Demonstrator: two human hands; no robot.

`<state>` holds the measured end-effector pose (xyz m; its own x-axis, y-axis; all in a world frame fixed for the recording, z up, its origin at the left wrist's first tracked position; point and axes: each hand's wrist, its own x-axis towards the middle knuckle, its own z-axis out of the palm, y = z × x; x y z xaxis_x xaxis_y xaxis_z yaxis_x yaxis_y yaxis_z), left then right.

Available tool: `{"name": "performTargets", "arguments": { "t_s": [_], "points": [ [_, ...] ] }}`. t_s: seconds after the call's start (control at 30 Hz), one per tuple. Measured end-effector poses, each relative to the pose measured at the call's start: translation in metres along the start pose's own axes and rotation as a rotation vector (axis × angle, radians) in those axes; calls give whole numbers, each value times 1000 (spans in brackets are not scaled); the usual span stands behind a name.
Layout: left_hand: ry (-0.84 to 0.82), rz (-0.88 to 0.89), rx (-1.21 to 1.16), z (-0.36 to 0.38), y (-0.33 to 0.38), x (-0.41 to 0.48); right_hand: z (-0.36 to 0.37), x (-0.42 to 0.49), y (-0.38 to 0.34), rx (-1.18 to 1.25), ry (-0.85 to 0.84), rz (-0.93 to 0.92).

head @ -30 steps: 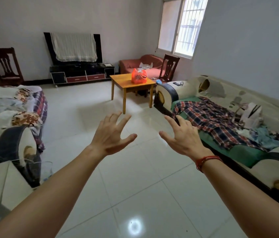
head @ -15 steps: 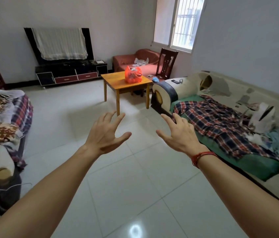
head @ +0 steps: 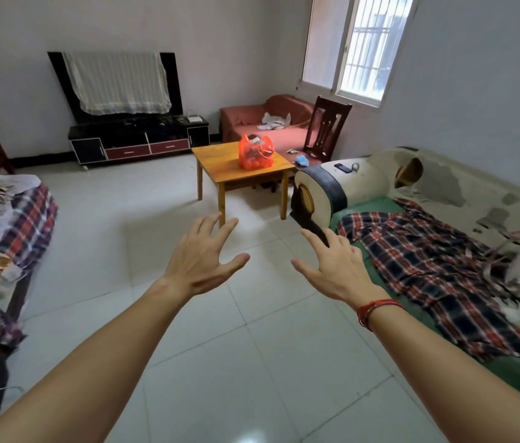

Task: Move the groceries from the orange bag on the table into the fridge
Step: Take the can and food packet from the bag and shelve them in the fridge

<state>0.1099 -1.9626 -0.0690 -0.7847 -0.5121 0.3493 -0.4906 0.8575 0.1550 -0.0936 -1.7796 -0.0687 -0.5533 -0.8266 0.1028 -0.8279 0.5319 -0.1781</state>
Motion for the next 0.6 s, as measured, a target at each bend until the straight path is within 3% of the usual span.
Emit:
{"name": "performTargets", "arguments": {
  "t_s": [0.6],
  "points": [
    [-69, 59, -31, 140, -124, 315, 44, 338, 52, -43, -19, 55]
  ]
}}
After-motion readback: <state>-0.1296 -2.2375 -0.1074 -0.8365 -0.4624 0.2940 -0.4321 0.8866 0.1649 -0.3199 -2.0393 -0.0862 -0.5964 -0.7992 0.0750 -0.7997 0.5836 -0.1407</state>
